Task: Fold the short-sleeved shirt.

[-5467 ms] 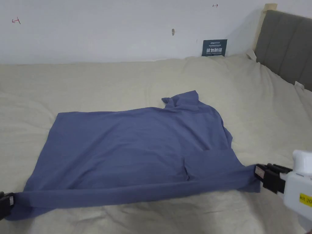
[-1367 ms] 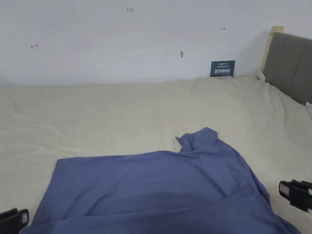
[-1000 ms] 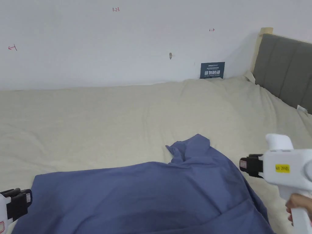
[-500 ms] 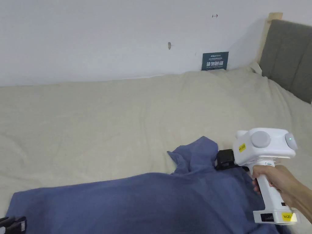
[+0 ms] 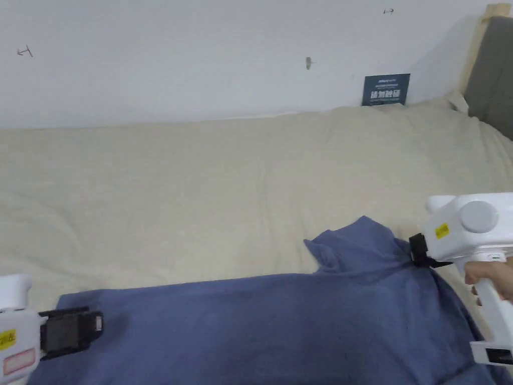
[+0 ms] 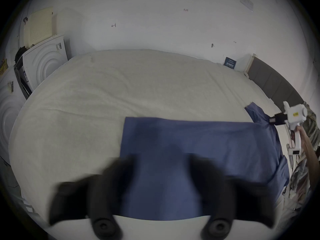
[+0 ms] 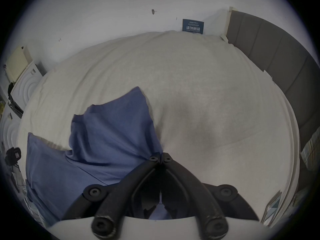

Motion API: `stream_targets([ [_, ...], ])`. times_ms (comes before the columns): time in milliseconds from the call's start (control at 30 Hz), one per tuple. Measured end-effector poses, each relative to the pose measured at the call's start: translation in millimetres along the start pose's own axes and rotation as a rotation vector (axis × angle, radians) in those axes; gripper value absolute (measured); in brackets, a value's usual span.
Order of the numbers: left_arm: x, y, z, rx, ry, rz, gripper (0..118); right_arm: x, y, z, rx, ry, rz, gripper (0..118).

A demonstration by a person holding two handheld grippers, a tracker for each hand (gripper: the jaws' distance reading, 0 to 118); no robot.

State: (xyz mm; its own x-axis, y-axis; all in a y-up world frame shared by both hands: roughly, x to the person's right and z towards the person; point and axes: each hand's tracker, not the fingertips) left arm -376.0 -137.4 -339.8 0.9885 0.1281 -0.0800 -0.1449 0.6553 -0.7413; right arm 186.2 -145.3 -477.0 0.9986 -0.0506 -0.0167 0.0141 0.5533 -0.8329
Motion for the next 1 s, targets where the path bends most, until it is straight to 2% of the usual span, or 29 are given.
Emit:
stream_targets([
  [67, -6.2, 16.2, -10.4, -0.005, 0.005, -0.001, 113, 3.2, 0.8, 4.4, 0.013, 0.010, -0.017, 0],
  [133, -12.3, 34.1, -23.9, -0.033, 0.016, 0.026, 113, 9.0, 2.3, 3.3, 0.010, 0.035, -0.048, 0],
  [300, -21.7, 65.4, -69.8, -0.119, 0.077, 0.015, 113, 8.9, 3.2, -0.4, 0.008, 0.030, -0.029, 0],
  [400, -18.5, 71.3, -96.8, -0.165, 0.057, -0.003, 112, 9.4, 4.7, -4.0, 0.003, 0.032, -0.019, 0],
  [433, -17.1, 71.0, -105.1, -0.199, 0.059, -0.007, 109, 10.0, 5.2, -4.7, 0.000, 0.035, -0.019, 0],
  [500, -11.5, 66.2, -117.0, -0.228, 0.099, -0.027, 85, 10.9, 5.6, -5.4, -0.002, 0.035, -0.022, 0],
  [567, -3.3, 61.3, -109.9, -0.183, 0.123, -0.059, 81, 11.8, 6.1, -8.2, -0.004, 0.037, -0.024, 0],
  [600, -2.3, 60.7, -104.7, -0.179, 0.112, -0.075, 71, 12.2, 6.6, -7.9, -0.005, 0.037, -0.022, 0],
  [633, -2.5, 61.5, -100.0, -0.173, 0.080, -0.068, 47, 12.6, 7.4, -7.0, -0.005, 0.036, -0.014, 0],
  [667, -1.2, 62.7, -96.9, -0.169, 0.070, -0.059, 19, 11.4, 7.6, -6.0, -0.003, 0.033, -0.009, 0],
  [700, 0.9, 63.1, -94.7, -0.164, 0.078, -0.061, 2, 12.0, 8.1, -4.0, -0.003, 0.035, -0.009, 0],
  [767, 7.8, 62.1, -93.7, -0.180, 0.078, -0.070, 2, 15.3, 9.4, 3.0, 0.012, 0.049, -0.023, 0],
  [833, 15.0, 60.5, -89.9, -0.185, 0.100, -0.144, 2, 15.6, 9.8, 11.2, 0.022, 0.049, -0.024, 0],
  [1000, 4.6, 67.2, -61.3, -0.133, 0.066, -0.089, 2, 22.0, 8.5, 45.6, 0.059, 0.065, -0.016, 0],
])
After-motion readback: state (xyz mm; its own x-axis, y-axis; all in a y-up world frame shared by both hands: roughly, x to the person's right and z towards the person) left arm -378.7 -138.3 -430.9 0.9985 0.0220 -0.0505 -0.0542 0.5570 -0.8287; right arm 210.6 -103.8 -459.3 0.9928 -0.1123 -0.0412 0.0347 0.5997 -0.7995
